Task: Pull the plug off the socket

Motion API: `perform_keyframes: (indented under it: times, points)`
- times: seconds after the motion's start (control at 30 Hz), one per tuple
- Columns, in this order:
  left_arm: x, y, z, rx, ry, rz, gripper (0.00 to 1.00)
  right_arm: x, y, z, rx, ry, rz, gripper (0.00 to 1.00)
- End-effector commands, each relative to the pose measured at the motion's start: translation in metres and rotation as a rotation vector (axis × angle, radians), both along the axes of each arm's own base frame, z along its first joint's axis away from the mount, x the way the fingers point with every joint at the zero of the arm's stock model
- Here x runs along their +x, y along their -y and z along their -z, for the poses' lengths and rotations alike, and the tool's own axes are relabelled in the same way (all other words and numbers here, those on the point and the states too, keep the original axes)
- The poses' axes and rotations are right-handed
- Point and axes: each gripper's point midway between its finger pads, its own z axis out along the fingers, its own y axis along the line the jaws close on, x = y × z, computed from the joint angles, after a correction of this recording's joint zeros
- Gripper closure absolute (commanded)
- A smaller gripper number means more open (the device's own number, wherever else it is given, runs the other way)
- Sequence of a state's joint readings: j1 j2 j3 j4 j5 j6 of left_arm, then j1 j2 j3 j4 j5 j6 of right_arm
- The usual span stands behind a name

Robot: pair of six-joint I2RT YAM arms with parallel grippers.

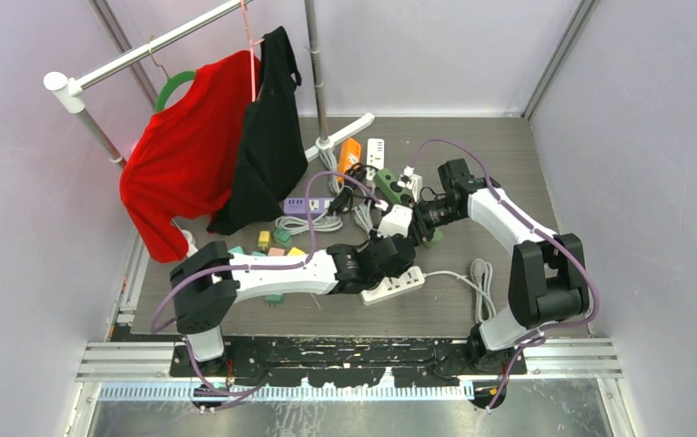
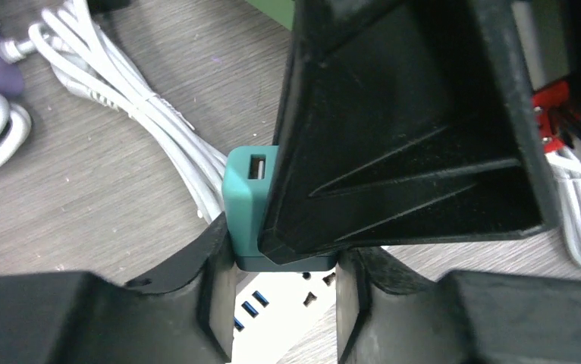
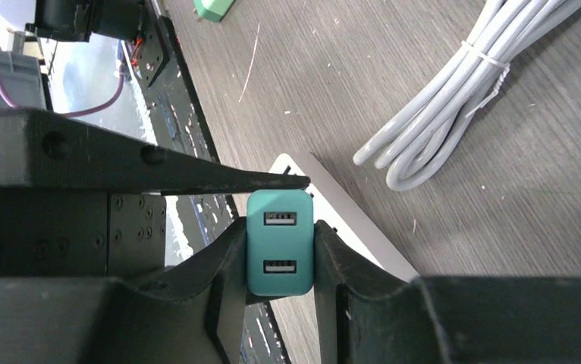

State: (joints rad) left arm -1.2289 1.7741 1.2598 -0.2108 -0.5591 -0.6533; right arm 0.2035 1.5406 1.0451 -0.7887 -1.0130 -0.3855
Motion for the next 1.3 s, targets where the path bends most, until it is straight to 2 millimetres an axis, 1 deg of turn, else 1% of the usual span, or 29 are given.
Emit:
perform_keyframes:
  times: [0.0, 0.03, 0.1, 0.27, 0.3, 0.33, 0.37, 0.43, 0.57, 0.73, 0.83, 0.9, 1.03, 1.17, 1.27]
  points:
    - [0.012, -0.005, -0.016, 0.022, 0.069, -0.042, 0.83, 0.002, -0.006, -0.012, 0.035, 0.008, -0.009, 0.83]
    - [0.012, -0.006, -0.016, 0.027, 0.07, -0.04, 0.87, 0.002, -0.006, -0.012, 0.034, 0.007, -0.009, 0.8]
    - [0.011, -0.009, -0.014, 0.036, 0.071, -0.033, 0.92, 0.003, -0.006, -0.012, 0.034, 0.015, -0.011, 0.73]
    - [0.005, -0.022, -0.013, 0.053, 0.072, -0.011, 0.96, -0.002, -0.003, -0.015, 0.037, 0.096, -0.069, 0.37]
    - [0.003, -0.026, -0.013, 0.056, 0.071, -0.007, 0.98, -0.003, -0.002, -0.016, 0.037, 0.118, -0.082, 0.24]
    - [0.001, -0.03, -0.011, 0.062, 0.066, -0.003, 0.98, -0.004, -0.002, -0.017, 0.038, 0.133, -0.094, 0.03]
    - [-0.001, -0.035, -0.012, 0.056, 0.063, -0.003, 1.0, -0.006, -0.001, -0.017, 0.041, 0.142, -0.105, 0.0]
    - [-0.007, -0.051, -0.005, 0.067, 0.043, -0.022, 1.0, -0.01, 0.0, -0.019, 0.047, 0.161, -0.132, 0.0]
    - [-0.019, -0.08, 0.008, 0.088, 0.008, -0.041, 1.0, -0.01, 0.002, -0.019, 0.044, 0.183, -0.144, 0.0]
    - [-0.028, -0.12, 0.014, 0.117, -0.004, -0.104, 1.0, -0.009, 0.005, -0.017, 0.034, 0.188, -0.14, 0.0]
    - [-0.03, -0.147, 0.017, 0.166, 0.001, -0.157, 1.0, -0.008, 0.006, -0.016, 0.032, 0.192, -0.139, 0.0]
    - [-0.031, -0.161, 0.016, 0.196, 0.009, -0.184, 1.0, -0.008, 0.007, -0.016, 0.03, 0.192, -0.137, 0.0]
    - [-0.031, -0.185, 0.013, 0.24, 0.027, -0.249, 1.0, -0.008, 0.008, -0.015, 0.03, 0.194, -0.138, 0.0]
    - [-0.029, -0.212, 0.01, 0.284, 0.058, -0.354, 1.0, -0.008, 0.008, -0.014, 0.03, 0.195, -0.139, 0.0]
    - [-0.03, -0.225, 0.01, 0.311, 0.064, -0.398, 1.0, -0.008, 0.008, -0.013, 0.031, 0.196, -0.14, 0.0]
